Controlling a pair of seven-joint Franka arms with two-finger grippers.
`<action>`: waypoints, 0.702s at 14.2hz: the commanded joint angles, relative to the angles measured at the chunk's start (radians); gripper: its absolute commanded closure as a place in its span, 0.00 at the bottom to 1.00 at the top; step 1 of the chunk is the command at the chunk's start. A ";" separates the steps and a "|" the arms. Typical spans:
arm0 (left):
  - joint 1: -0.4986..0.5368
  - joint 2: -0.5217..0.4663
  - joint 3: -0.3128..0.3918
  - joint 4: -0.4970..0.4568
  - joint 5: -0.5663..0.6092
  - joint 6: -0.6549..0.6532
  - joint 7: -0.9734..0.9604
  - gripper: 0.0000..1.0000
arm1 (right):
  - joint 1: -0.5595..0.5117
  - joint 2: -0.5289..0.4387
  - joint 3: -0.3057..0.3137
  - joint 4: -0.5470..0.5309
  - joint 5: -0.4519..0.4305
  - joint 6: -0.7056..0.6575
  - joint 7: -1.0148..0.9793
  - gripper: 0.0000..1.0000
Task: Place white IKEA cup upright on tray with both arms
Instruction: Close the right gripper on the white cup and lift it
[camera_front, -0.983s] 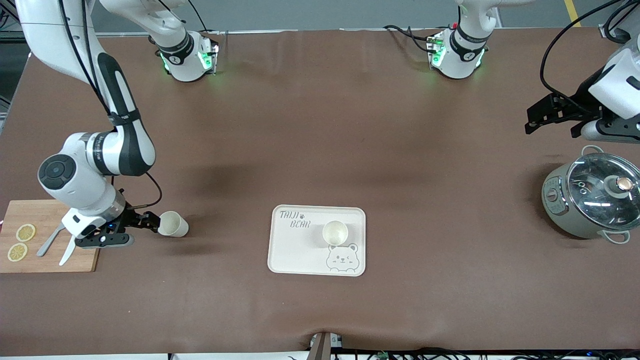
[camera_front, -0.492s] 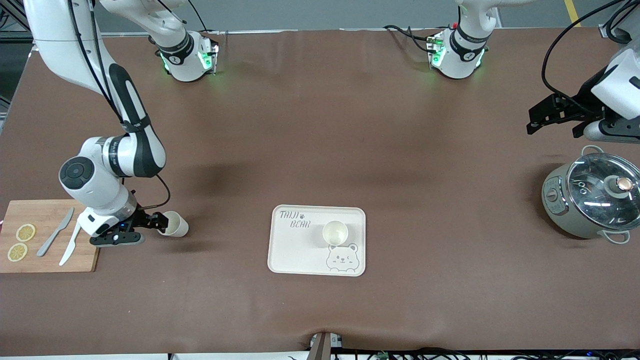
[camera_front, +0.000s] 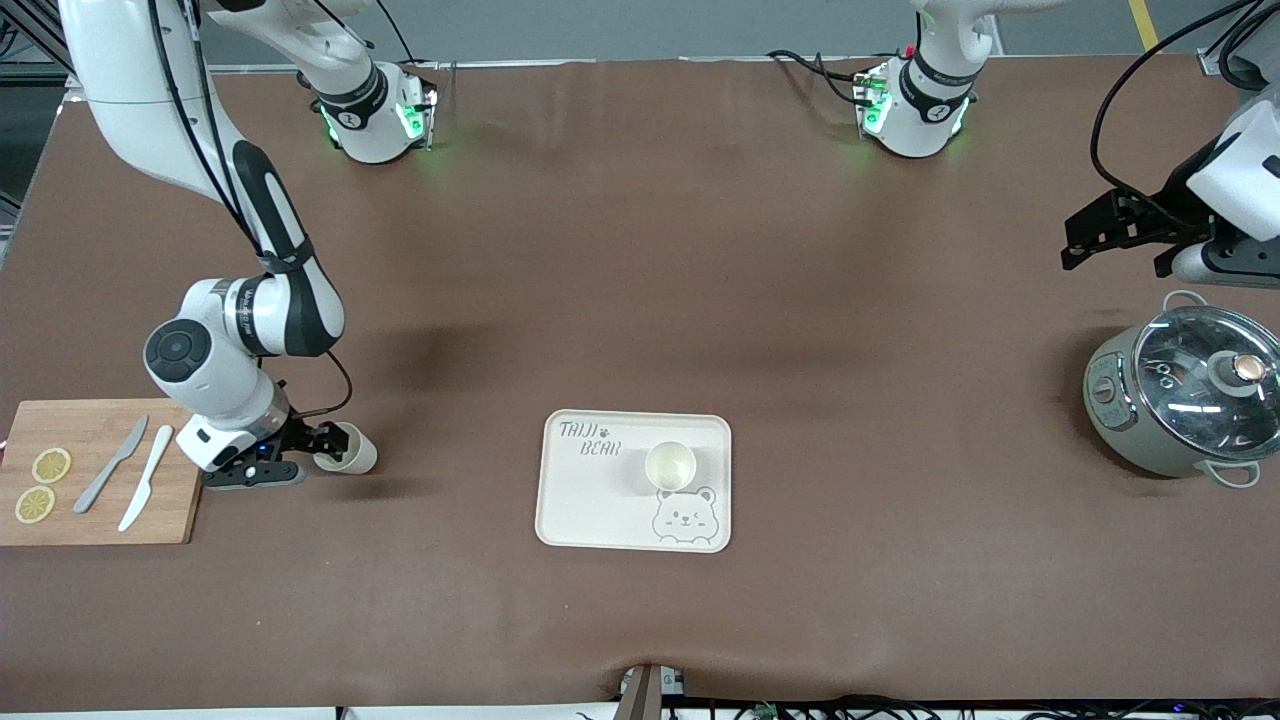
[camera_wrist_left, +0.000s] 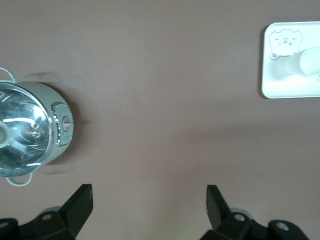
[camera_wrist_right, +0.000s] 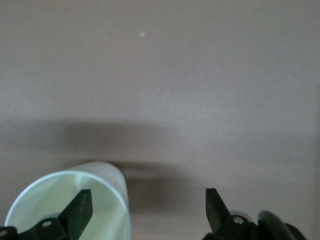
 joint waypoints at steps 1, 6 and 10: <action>0.000 -0.025 0.003 -0.026 0.023 0.010 0.022 0.00 | 0.014 -0.018 -0.005 -0.042 0.008 0.020 0.005 0.00; 0.000 -0.025 0.002 -0.026 0.023 0.010 0.020 0.00 | 0.005 -0.028 -0.005 -0.047 0.008 0.003 -0.012 0.00; -0.002 -0.025 0.002 -0.026 0.023 0.010 0.014 0.00 | 0.002 -0.050 -0.005 -0.022 0.008 -0.069 -0.011 0.00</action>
